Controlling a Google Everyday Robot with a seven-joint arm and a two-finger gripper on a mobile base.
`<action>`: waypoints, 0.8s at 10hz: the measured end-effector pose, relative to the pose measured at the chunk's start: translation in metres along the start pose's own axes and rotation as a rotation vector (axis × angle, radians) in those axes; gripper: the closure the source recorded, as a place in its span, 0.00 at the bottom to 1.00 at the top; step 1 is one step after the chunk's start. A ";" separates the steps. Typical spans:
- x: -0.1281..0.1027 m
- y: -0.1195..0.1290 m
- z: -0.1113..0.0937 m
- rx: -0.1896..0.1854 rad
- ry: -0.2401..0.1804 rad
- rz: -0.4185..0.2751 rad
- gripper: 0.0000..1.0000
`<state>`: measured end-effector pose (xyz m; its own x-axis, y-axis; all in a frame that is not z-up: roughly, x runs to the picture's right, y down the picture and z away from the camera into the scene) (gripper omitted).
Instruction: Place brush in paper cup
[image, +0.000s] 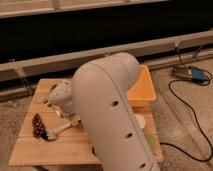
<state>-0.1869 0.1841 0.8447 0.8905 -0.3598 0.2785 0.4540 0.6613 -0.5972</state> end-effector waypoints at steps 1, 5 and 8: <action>0.006 0.002 -0.007 0.012 0.001 0.011 1.00; 0.015 0.012 -0.062 0.100 0.023 0.006 1.00; 0.025 0.022 -0.105 0.198 0.069 -0.007 1.00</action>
<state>-0.1575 0.1205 0.7598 0.8861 -0.4047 0.2258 0.4635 0.7725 -0.4341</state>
